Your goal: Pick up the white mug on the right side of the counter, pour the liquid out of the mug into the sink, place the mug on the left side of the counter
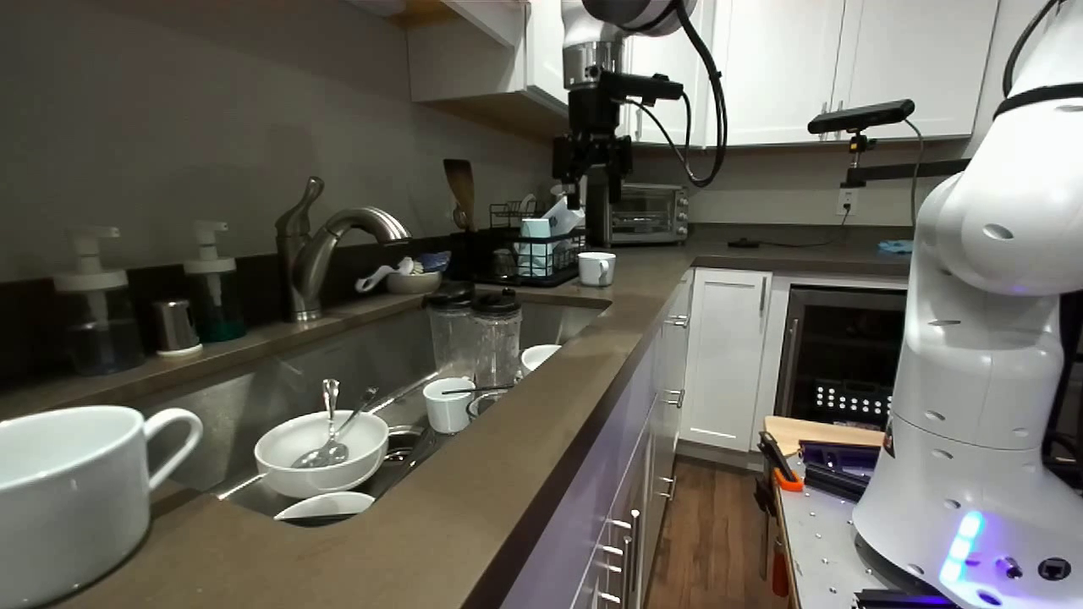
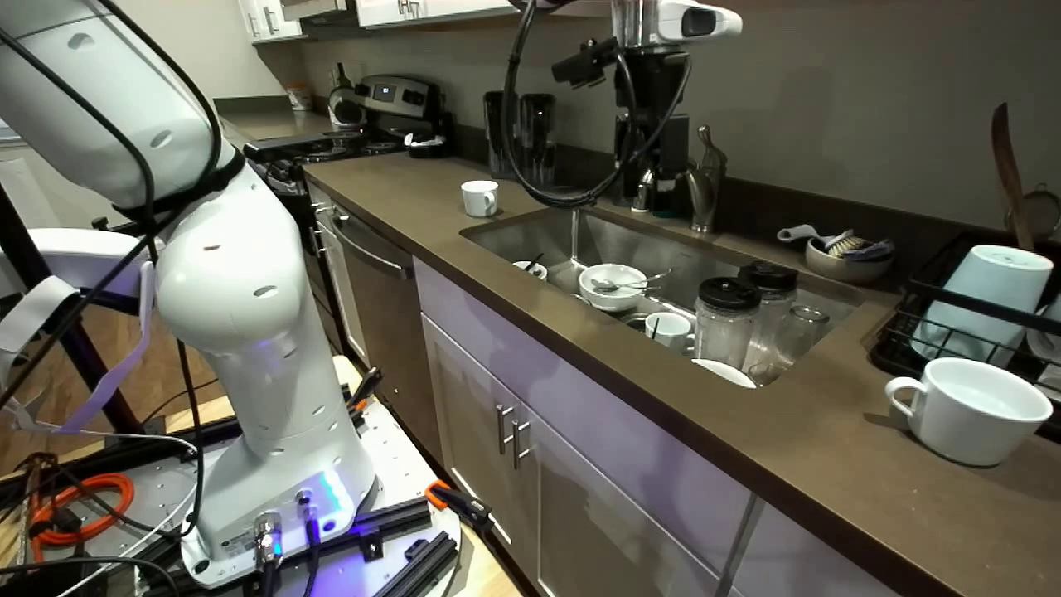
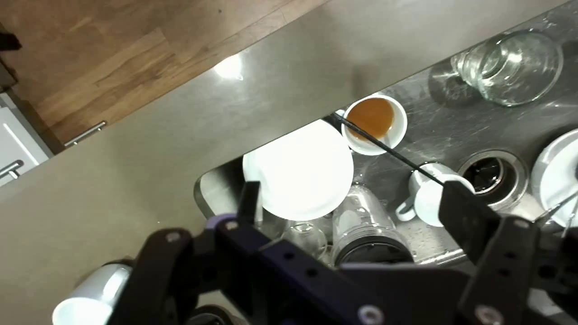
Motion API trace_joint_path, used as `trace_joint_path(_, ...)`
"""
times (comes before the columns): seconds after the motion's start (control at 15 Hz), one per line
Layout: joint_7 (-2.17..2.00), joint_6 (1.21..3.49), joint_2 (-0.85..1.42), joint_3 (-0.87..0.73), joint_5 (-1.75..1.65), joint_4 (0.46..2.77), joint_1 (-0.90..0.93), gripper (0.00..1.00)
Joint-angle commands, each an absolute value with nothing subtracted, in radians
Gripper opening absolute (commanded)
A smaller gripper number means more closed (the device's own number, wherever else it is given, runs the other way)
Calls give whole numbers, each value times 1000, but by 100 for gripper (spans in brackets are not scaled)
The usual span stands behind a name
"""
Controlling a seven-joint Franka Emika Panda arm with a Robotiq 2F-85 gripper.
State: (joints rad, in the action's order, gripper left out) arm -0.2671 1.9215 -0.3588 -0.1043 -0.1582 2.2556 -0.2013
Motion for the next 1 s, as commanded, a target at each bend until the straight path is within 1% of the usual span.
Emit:
trace_joint_path(0.0, -335, 1960, -289, -127, -179, 2222, -240, 100)
trace_joint_path(0.4, -403, 1981, -214, -186, -161, 2192, -280, 100)
trace_joint_path(0.47, -367, 1971, -240, -182, -165, 2211, -268, 100)
trace_joint_path(0.93, -367, 1971, -234, -186, -165, 2211, -267, 100)
